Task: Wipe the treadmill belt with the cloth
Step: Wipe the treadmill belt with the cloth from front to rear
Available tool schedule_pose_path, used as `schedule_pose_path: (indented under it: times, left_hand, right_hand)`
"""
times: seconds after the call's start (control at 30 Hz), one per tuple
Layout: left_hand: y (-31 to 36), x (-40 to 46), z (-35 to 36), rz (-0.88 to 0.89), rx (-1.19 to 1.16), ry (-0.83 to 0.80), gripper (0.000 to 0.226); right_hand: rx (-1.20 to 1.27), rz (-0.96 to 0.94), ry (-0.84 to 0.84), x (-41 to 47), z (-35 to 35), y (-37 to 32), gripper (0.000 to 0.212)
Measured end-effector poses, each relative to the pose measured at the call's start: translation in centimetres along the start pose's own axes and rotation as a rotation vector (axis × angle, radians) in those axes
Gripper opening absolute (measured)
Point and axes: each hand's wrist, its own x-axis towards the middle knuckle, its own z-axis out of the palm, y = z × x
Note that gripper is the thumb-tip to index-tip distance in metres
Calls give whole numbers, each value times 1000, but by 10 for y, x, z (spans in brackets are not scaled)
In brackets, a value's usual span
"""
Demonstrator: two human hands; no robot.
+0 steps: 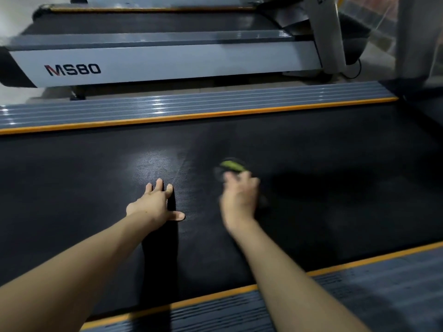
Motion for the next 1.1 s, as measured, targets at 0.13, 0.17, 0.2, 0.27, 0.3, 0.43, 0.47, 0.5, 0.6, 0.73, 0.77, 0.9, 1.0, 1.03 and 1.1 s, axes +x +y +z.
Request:
schedule_pose_path:
  times: [0.13, 0.17, 0.2, 0.27, 0.3, 0.43, 0.47, 0.5, 0.6, 0.73, 0.77, 0.9, 1.0, 1.03, 1.1]
  left_hand:
    - [-2, 1, 2, -4, -4, -2, 106]
    - [-3, 1, 2, -3, -3, -2, 106]
    - [-3, 1, 2, 0, -1, -4, 106]
    - [-3, 0, 1, 1, 3, -7, 105]
    - [-2, 0, 1, 2, 4, -3, 103]
    - [0, 0, 0, -2, -4, 14, 97]
    - [-1, 1, 1, -3, -9, 13, 97]
    - [-1, 0, 2, -4, -12, 12, 98]
    - [-2, -3, 4, -2, -26, 9, 102]
    - [-5, -14, 7, 23, -121, 32, 94]
    - [-6, -19, 10, 45, -150, 62, 85]
    - [-13, -37, 26, 114, -148, 240, 46]
    - [-20, -37, 28, 127, -95, 243, 47]
    - [-22, -34, 28, 123, -85, 247, 46]
    - [-29, -26, 26, 115, -75, 271, 46]
  right_hand:
    - [158, -357, -184, -34, 8, -31, 27]
    - [151, -394, -155, -28, 2, -12, 27]
    - [104, -402, -117, -20, -4, 14, 27]
    - [17, -289, -8, 1, -20, 71, 26]
    - [-17, -196, 27, 10, -30, 98, 27]
    - [-137, 157, 60, 14, -41, 107, 29]
    - [-130, 176, 57, 11, -34, 87, 28]
    - [-92, 141, 53, 4, -25, 62, 25]
    - [88, -148, -26, -29, 4, -11, 17]
    - [132, -378, -108, -30, -8, 5, 25]
    - [91, -362, -83, -24, -16, 26, 25]
    - [-7, -52, -48, -4, -49, 91, 25]
    - [4, -109, -47, -24, -51, 70, 21]
    - [51, -203, -67, -35, -47, 57, 20]
    - [139, -413, -153, -59, -36, 36, 20]
